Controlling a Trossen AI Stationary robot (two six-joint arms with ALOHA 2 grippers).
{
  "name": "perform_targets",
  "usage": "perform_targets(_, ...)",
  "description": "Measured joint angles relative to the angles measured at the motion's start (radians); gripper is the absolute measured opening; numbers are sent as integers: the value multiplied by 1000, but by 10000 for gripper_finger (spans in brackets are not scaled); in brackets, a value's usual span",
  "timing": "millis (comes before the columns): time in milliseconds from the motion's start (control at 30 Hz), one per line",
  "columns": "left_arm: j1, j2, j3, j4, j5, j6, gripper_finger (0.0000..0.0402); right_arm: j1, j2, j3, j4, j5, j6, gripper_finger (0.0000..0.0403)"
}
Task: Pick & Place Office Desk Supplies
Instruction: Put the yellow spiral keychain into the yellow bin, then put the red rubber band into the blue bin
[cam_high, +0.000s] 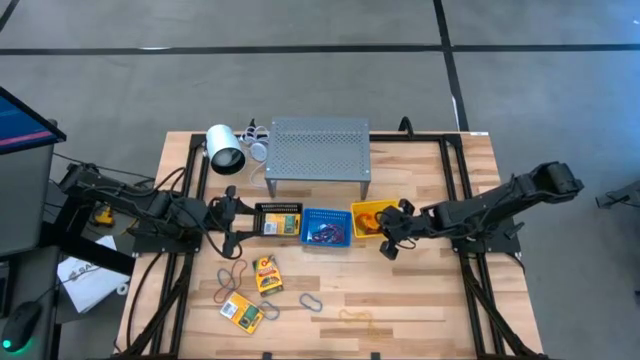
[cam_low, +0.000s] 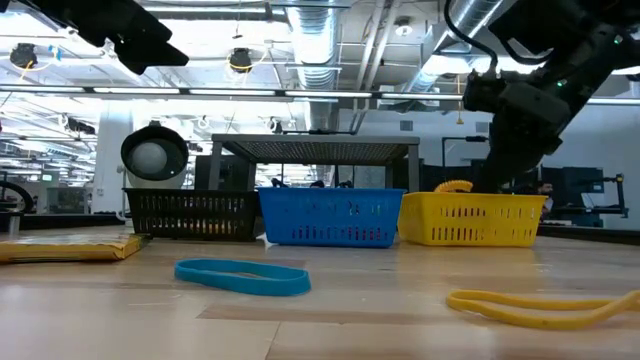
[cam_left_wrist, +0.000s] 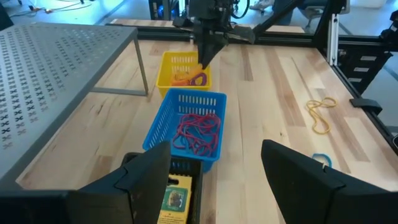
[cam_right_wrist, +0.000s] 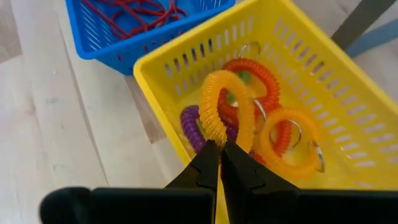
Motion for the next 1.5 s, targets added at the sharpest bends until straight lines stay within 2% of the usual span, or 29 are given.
perform_targets(400,0,0,0,0,0,0,246,-33,13,1,4,-34,10,15)
perform_targets(667,0,0,0,0,0,0,246,-52,13,1,5,-51,7,76)
perform_targets(900,0,0,0,0,0,0,246,-65,13,15,-3,-52,-25,147)
perform_targets(1167,0,0,0,-1,0,0,246,-101,-3,108,-14,-51,-167,202)
perform_targets(1333,1,0,0,-4,0,1,246,-111,-32,187,-15,-50,-264,211)
perform_targets(1500,2,0,0,17,0,8,246,-96,-70,233,115,-96,-443,211)
